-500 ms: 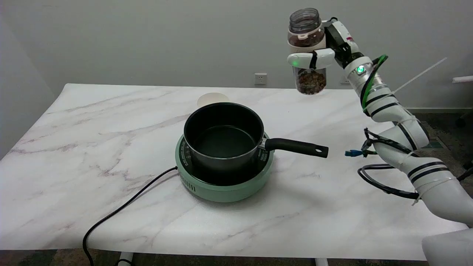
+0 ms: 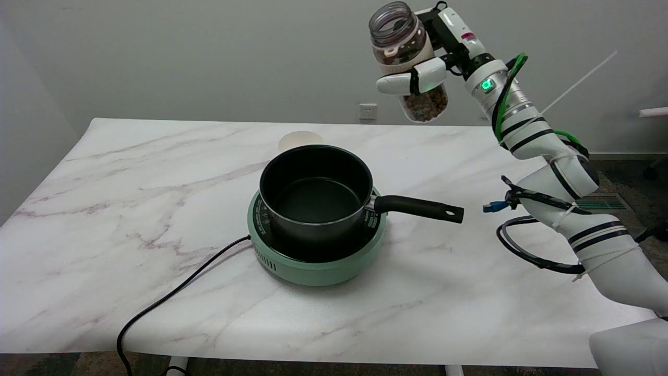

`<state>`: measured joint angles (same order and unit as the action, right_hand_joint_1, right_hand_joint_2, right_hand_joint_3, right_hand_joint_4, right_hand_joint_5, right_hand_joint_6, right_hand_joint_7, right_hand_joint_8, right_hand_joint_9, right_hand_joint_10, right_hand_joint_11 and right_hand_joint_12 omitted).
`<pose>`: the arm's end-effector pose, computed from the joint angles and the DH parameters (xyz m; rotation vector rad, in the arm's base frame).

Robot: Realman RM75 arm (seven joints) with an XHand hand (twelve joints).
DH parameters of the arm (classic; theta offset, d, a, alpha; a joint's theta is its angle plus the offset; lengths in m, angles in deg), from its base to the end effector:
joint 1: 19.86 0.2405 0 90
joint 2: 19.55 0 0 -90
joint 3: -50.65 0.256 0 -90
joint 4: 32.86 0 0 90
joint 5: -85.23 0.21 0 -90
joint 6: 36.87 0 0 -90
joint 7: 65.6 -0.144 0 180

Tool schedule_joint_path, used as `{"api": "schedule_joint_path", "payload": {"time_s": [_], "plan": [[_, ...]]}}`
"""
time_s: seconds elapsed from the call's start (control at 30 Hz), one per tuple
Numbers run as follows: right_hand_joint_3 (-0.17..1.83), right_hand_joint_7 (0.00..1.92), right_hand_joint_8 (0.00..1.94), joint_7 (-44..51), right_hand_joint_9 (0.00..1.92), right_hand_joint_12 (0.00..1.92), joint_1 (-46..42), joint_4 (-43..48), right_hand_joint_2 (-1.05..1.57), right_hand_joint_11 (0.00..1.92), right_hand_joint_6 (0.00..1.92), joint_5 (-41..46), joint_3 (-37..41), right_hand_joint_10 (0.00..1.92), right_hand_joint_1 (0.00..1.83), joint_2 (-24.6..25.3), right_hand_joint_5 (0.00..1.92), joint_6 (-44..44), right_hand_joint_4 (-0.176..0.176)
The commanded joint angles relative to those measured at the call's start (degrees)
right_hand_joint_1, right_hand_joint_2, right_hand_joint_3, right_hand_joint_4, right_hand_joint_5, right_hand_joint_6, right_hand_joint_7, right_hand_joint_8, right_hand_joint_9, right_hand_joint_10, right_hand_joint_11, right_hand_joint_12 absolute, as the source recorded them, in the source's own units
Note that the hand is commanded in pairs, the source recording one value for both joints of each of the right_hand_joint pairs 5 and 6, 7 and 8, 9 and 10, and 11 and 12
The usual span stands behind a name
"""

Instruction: Pour the contents of the bottle into the soup pot.

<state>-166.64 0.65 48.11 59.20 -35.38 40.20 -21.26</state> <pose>-0.0975 -0.4103 0.3860 1.7076 -0.3291 0.8994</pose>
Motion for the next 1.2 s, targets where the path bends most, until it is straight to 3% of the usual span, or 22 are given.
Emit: {"api": "schedule_joint_path", "payload": {"time_s": [0.03, 0.7, 1.0, 1.2], "plan": [[0.51, 1.60, 1.60, 2.83, 1.59, 1.35, -3.93, 14.08, 1.10, 1.35, 1.68, -10.66, -3.21, 1.59, 1.34, 1.43, 1.68, -4.05, 0.000], [0.65, 1.58, 1.58, 6.79, 1.56, 1.31, -4.58, 16.25, 0.94, 1.31, 1.65, -28.88, -3.81, 1.56, 1.38, 0.66, 1.65, -0.63, 0.000], [0.56, 1.61, 1.61, 15.72, 1.59, 1.34, -4.42, 15.70, 1.08, 1.34, 1.72, -28.51, -2.64, 1.59, 1.34, -0.62, 1.72, 3.05, 0.000], [0.44, 1.67, 1.67, 20.05, 1.65, 1.39, -4.41, 15.85, 1.32, 1.39, 1.83, -28.51, -1.89, 1.65, 1.25, -0.73, 1.83, 4.07, 0.000]]}}
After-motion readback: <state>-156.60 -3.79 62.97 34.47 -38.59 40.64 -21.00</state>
